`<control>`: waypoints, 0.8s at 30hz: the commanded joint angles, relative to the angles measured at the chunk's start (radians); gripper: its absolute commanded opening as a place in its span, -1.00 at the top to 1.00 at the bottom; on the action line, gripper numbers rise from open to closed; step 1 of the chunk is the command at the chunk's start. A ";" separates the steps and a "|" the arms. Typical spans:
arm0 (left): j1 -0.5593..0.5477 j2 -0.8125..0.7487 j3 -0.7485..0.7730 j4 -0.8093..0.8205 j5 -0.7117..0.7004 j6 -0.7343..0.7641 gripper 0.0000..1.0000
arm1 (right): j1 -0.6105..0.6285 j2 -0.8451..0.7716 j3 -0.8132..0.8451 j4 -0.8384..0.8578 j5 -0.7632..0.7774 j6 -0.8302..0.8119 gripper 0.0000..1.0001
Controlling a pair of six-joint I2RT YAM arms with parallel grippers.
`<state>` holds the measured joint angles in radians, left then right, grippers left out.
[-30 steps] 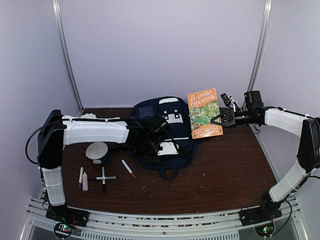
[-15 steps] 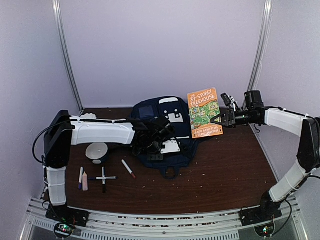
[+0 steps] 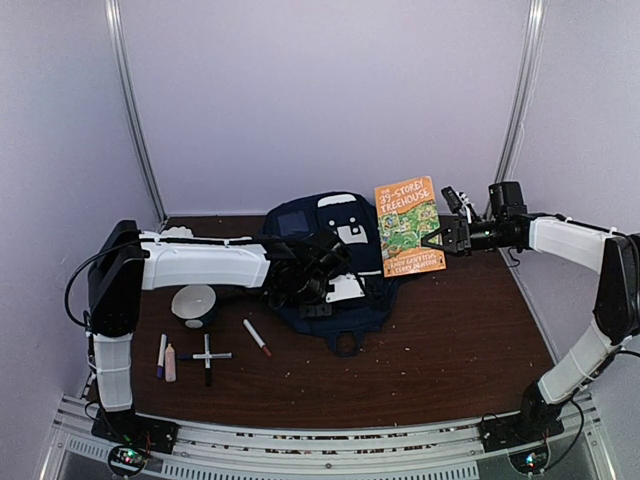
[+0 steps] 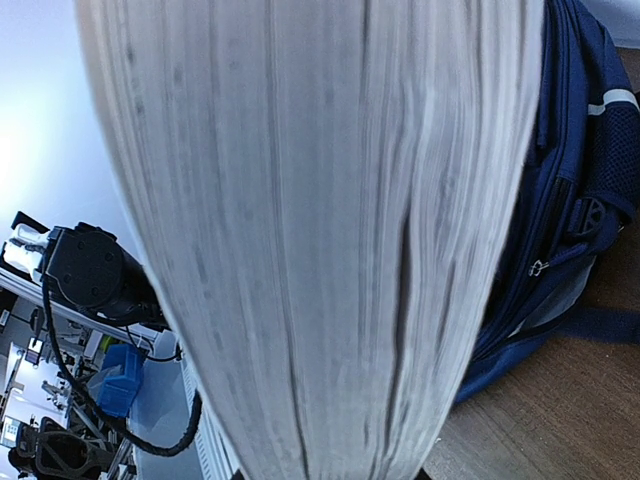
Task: Pack the student bag
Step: Pick up the largest pocket of the bag from the student bag.
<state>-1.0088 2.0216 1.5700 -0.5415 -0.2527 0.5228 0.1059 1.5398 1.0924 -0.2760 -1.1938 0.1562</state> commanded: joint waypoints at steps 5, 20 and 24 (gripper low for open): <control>0.007 -0.047 0.023 0.108 0.185 0.017 0.22 | -0.008 0.011 0.015 0.057 -0.055 -0.004 1.00; 0.005 0.069 0.068 0.074 0.005 0.066 0.29 | -0.008 0.017 0.015 0.057 -0.058 -0.001 1.00; -0.005 0.066 0.046 0.062 0.049 0.095 0.19 | -0.008 0.020 0.015 0.057 -0.060 -0.001 1.00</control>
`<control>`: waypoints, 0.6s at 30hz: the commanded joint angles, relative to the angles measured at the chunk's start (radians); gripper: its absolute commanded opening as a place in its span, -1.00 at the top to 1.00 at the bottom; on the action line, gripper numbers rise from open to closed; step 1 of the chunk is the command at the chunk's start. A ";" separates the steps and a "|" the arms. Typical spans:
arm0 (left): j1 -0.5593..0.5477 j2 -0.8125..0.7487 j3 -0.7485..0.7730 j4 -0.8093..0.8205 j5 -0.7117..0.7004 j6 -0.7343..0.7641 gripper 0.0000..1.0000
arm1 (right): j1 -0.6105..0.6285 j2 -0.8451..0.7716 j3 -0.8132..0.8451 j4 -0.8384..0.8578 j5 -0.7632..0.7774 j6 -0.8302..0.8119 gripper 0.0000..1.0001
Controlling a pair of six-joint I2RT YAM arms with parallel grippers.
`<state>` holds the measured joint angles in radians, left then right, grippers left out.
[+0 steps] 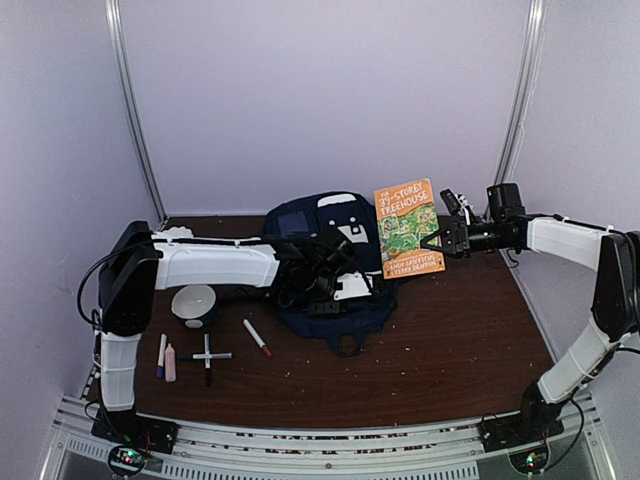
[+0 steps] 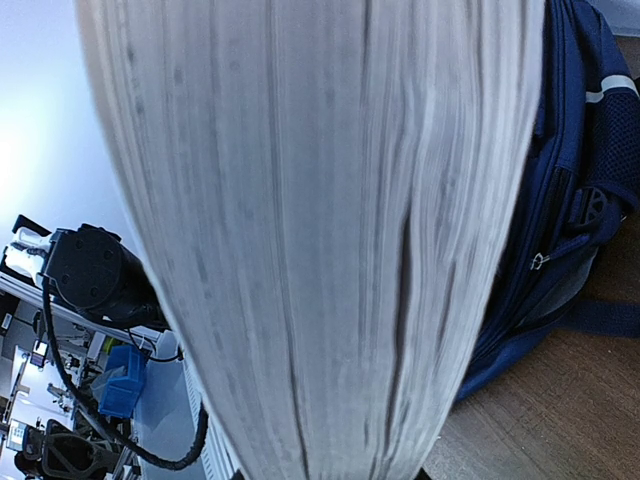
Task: Pack the student bag
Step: Pick up the largest pocket of the bag from the student bag.
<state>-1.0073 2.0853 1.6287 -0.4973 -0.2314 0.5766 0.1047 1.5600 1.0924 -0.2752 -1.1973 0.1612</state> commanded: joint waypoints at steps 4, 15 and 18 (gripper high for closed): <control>-0.011 0.008 -0.021 -0.008 0.035 0.046 0.15 | -0.007 0.003 0.016 0.056 -0.057 -0.006 1.00; -0.011 0.017 -0.123 0.105 -0.062 0.009 0.08 | -0.007 0.013 0.017 0.056 -0.059 -0.003 1.00; -0.011 0.047 -0.097 0.172 -0.157 -0.010 0.09 | -0.006 0.018 0.018 0.055 -0.060 0.000 1.00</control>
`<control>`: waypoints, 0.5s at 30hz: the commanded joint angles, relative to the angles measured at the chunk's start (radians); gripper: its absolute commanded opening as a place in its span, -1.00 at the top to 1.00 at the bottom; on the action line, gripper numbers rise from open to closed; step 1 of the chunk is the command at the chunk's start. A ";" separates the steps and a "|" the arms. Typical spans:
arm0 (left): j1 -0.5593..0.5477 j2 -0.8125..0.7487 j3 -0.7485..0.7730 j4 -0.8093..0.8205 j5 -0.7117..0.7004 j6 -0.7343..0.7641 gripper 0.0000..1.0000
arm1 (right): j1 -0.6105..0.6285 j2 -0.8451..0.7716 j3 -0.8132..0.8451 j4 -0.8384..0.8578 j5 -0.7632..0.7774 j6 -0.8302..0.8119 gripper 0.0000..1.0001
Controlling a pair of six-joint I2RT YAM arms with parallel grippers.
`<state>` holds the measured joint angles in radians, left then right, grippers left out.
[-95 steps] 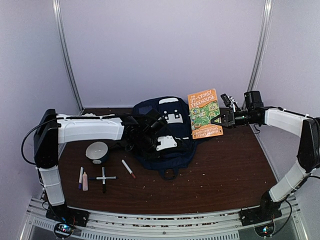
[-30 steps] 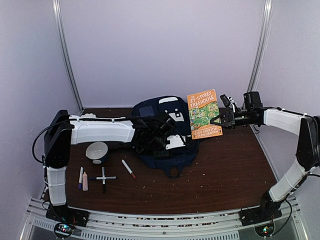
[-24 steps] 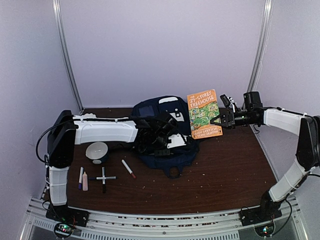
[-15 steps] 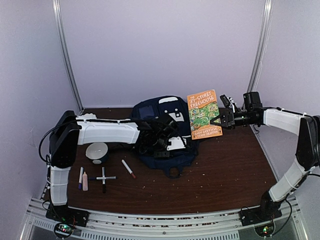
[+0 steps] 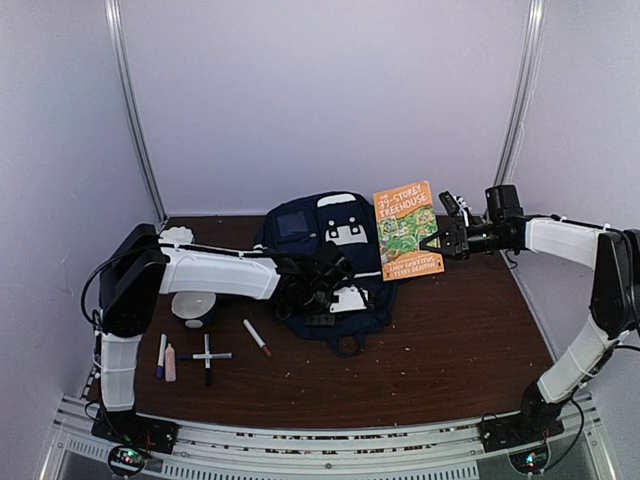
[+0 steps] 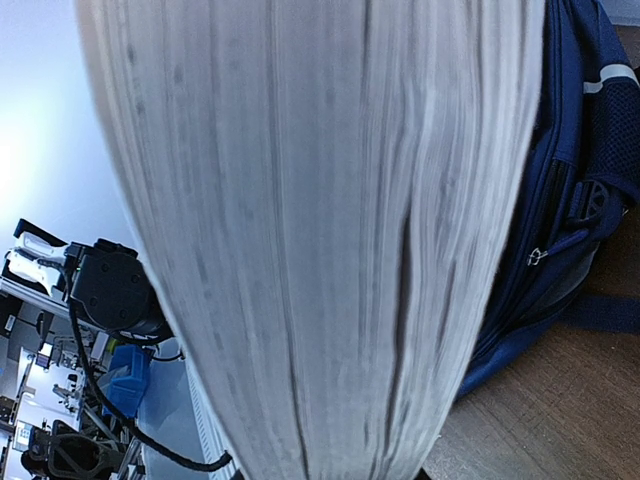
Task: Pack the student bag
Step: Pick up the largest pocket of the bag from the student bag.
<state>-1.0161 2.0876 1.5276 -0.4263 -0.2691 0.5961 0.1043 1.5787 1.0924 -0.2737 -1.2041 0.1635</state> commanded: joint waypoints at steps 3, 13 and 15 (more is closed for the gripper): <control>-0.003 0.052 -0.009 0.209 -0.184 -0.016 0.13 | -0.006 0.001 0.018 0.057 -0.054 0.004 1.00; -0.002 -0.084 -0.040 0.424 -0.350 -0.012 1.00 | -0.011 -0.039 0.019 0.073 0.005 0.078 1.00; 0.002 -0.090 -0.018 0.453 -0.393 0.000 1.00 | -0.009 -0.101 -0.007 0.129 0.074 0.148 1.00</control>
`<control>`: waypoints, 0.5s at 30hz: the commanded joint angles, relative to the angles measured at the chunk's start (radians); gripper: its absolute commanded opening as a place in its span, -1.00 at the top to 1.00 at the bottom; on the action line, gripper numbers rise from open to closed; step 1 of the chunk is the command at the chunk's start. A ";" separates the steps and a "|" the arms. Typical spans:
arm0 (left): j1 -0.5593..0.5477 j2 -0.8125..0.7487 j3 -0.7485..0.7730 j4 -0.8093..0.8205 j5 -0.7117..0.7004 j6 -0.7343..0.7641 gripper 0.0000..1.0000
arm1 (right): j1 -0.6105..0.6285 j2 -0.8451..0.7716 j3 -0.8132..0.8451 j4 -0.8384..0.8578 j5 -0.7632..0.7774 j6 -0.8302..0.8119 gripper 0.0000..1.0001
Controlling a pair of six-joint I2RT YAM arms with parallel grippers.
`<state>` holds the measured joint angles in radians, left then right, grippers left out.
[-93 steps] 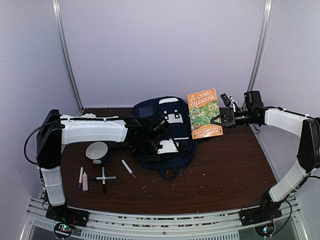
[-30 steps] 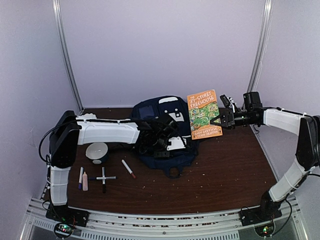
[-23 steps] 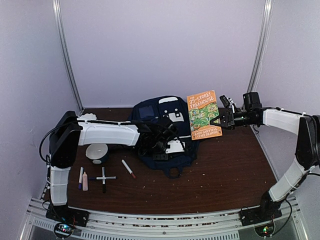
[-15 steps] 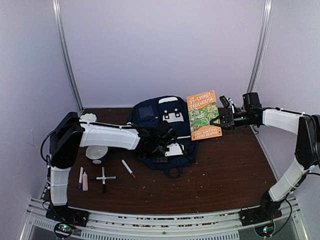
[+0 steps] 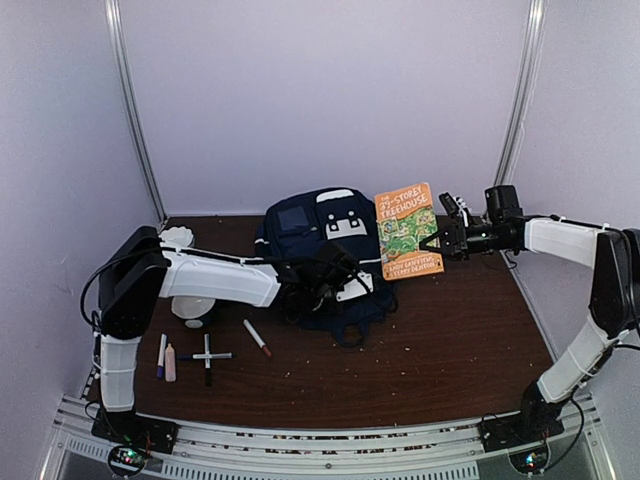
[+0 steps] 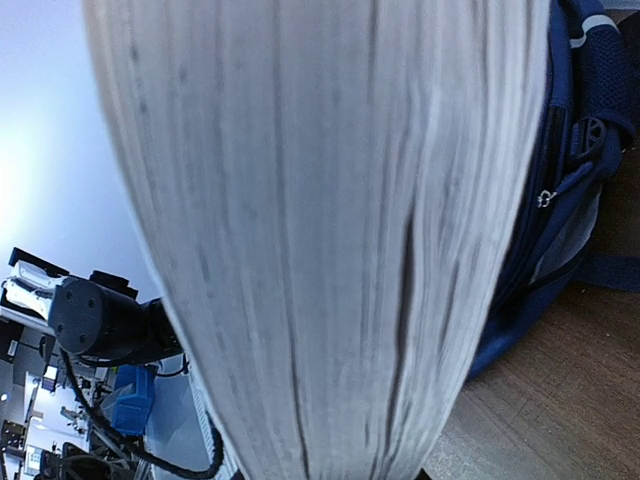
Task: Pack the student bag
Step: Pick up the largest pocket of the bag from the student bag.
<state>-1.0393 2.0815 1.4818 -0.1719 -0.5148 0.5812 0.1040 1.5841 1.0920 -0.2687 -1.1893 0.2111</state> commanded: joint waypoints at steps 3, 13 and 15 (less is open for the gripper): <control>0.036 -0.088 0.071 0.216 -0.148 0.005 1.00 | -0.009 -0.158 -0.020 0.183 0.081 0.215 1.00; 0.084 -0.082 0.247 0.167 -0.098 -0.038 1.00 | -0.010 -0.233 -0.027 -0.017 0.064 0.341 1.00; 0.093 -0.082 0.277 0.157 -0.096 -0.043 1.00 | -0.009 -0.278 -0.112 0.047 0.056 0.412 1.00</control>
<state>-0.9779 2.0491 1.6741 -0.1104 -0.5835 0.5568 0.0994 1.4120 1.0847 -0.2981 -1.1065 0.4881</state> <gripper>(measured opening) 0.040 0.196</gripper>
